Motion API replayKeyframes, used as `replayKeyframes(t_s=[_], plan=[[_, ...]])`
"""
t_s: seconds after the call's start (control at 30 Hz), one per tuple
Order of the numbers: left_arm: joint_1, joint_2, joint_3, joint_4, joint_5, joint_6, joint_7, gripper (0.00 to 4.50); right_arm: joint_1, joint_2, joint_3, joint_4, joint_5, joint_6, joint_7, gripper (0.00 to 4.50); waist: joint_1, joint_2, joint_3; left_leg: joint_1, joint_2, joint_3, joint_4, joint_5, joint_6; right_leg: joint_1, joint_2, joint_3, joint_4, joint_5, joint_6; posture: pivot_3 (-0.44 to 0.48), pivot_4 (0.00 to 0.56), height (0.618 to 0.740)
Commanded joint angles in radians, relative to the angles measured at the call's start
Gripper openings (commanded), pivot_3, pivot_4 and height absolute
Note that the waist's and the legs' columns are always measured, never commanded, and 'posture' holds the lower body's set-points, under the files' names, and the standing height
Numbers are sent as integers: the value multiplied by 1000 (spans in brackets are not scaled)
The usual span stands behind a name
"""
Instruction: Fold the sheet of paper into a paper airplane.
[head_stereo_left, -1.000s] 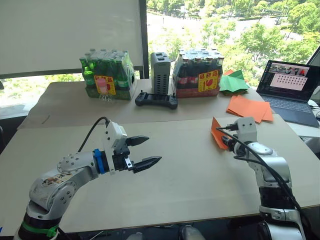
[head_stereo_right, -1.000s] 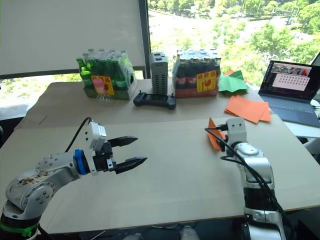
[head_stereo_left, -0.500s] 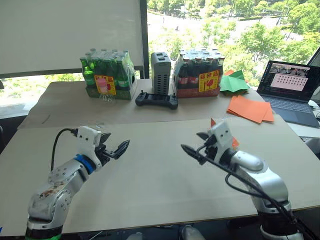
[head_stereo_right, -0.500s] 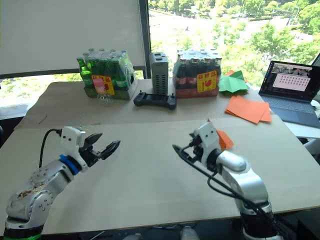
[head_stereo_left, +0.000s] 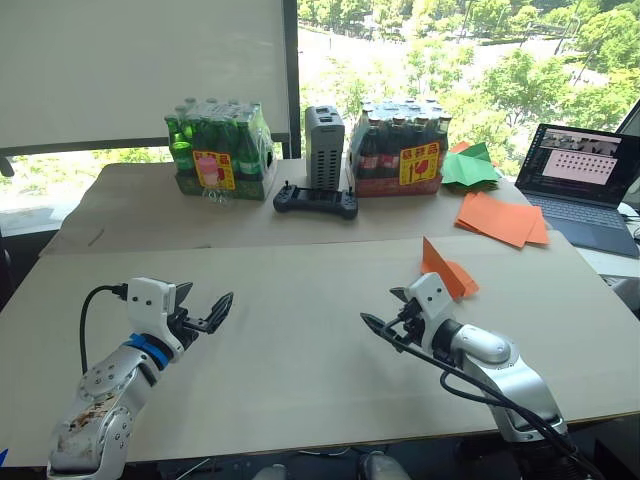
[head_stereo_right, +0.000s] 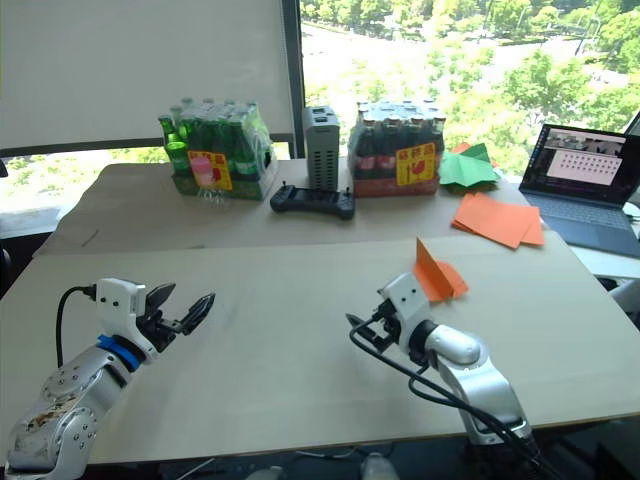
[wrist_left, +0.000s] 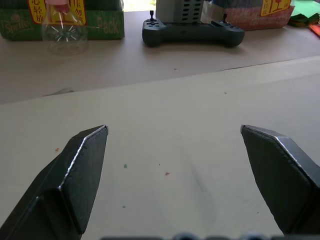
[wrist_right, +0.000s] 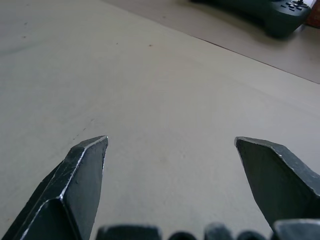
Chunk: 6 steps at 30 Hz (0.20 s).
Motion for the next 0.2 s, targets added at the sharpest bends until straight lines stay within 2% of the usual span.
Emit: replayKeyframes(t_s=[0.03, 0.2], plan=[[8, -2, 8, -10, 5, -31, -13, 4500, -9, 7, -9, -23, 6, -21, -5, 4466, 0, 0, 0, 0, 0, 0, 0, 0, 0, 0, 0, 0, 0, 0, 0, 0, 150, 699], [9, -5, 4, -17, 3, -37, -24, 4500, 5, 10, -10, -35, 13, -17, 1, 4466, 0, 0, 0, 0, 0, 0, 0, 0, 0, 0, 0, 0, 0, 0, 0, 0, 150, 699]])
